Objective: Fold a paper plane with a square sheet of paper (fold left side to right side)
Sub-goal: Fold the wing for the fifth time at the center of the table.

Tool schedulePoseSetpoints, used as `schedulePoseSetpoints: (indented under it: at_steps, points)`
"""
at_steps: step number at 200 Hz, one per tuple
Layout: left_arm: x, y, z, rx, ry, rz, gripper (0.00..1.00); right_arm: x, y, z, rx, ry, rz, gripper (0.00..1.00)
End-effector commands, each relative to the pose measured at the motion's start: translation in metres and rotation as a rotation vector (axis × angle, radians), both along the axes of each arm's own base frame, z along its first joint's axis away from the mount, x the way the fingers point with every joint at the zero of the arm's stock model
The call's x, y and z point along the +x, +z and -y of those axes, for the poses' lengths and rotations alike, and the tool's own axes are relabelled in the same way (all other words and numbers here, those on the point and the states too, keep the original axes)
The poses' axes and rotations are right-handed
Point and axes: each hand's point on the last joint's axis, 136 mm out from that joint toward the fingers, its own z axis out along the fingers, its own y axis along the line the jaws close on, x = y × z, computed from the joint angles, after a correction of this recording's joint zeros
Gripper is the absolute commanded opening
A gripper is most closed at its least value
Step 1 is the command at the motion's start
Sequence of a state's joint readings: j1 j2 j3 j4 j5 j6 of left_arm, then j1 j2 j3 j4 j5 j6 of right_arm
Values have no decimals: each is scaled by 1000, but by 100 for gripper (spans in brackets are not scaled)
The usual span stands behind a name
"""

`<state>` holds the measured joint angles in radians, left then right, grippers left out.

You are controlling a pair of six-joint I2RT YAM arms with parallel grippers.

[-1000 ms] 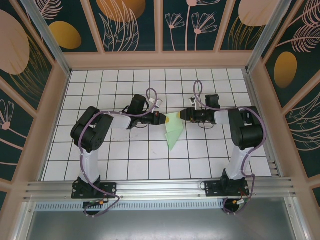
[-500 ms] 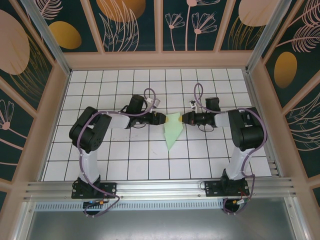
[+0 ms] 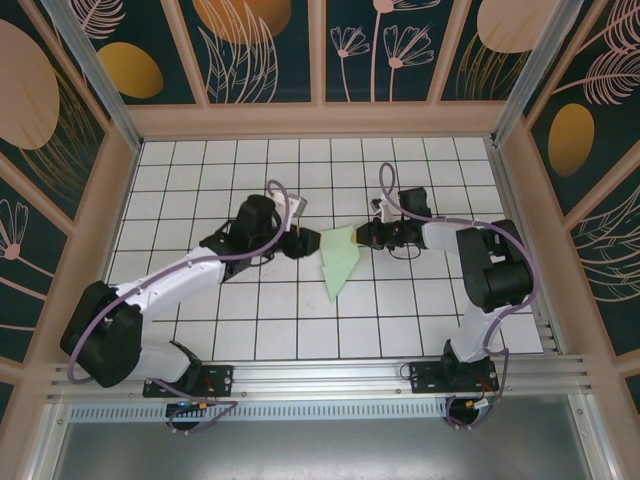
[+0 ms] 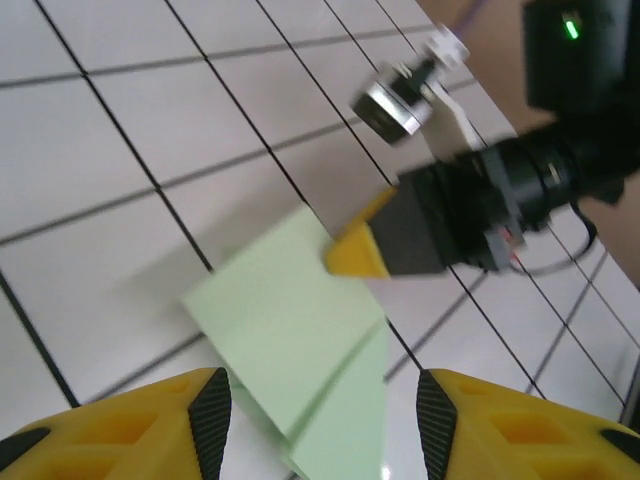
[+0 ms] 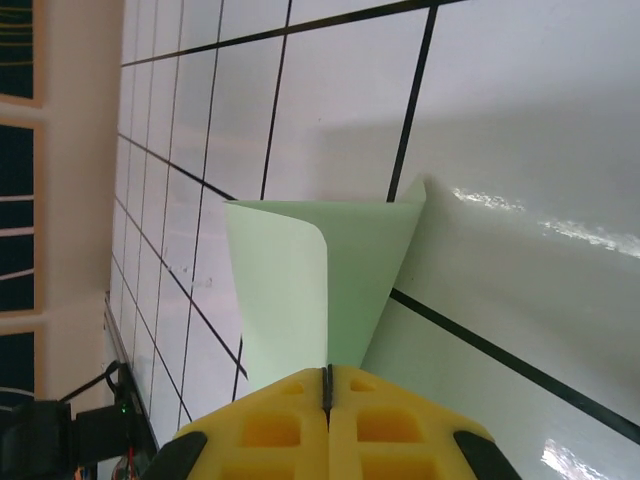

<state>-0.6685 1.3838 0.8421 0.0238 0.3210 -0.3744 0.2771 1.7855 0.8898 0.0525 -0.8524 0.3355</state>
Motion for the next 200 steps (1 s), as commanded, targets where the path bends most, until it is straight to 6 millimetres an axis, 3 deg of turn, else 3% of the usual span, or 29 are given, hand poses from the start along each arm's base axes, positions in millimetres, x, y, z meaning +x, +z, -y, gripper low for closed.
schedulePoseSetpoints:
  at_steps: [1, 45, 66, 72, 95, 99, 130, 200]
  points:
    - [-27, -42, -7, 174, 30, -59, 54, 3, -2, 3, -42, -63, -106, 6]
    - [-51, -73, 28, 359, 9, -50, 55, 2, 1, -1, -48, -83, -174, 7]
    - [-52, -86, 36, 436, 20, -38, 56, 0, -3, -3, -54, -86, -193, 7]
    - [-47, -79, 46, 431, 24, -19, 56, 0, -4, -3, -55, -89, -197, 7]
    - [-43, -85, 54, 500, 37, 3, 58, -2, -7, -6, -59, -86, -211, 7]
    - [-43, -96, 54, 534, 36, -6, 58, -2, -7, -6, -60, -87, -212, 6]
    - [-41, -110, 58, 630, 63, -2, 59, -3, -9, -8, -65, -83, -219, 6]
    - [-37, -129, 56, 760, 105, 28, 56, -3, -13, -8, -72, -81, -225, 6]
